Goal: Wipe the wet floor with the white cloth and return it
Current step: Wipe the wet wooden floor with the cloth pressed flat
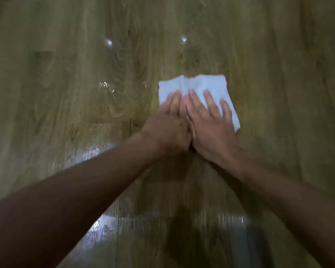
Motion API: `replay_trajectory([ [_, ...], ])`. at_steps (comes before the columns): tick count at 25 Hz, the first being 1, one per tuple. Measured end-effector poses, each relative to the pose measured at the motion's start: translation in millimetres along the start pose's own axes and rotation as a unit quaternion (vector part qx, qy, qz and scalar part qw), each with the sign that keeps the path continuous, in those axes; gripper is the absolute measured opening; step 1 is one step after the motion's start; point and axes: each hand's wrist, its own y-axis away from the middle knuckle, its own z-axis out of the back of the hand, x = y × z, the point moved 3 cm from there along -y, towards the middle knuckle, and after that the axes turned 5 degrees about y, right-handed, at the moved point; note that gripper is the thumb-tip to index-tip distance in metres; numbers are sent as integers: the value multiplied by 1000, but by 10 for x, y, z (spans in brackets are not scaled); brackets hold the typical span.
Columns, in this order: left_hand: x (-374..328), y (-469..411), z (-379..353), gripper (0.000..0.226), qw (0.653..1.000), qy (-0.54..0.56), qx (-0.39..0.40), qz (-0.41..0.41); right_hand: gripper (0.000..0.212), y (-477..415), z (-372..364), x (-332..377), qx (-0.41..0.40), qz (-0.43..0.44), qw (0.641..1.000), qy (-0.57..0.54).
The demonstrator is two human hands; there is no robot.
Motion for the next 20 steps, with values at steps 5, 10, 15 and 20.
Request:
replay_trajectory([
  [5,461,-797,469,65,989,16,91,117,53,-1068,143,-193,43,9,999,-30],
  [10,179,-53,185,59,994,-44,96,14,54,-170,127,77,15,20,999,-31],
  [15,180,473,-138,59,988,-133,40,-75,59,231,66,216,-6,78,997,-7],
  [20,798,-484,316,62,998,-9,57,40,57,-976,123,63,59,23,995,-75],
])
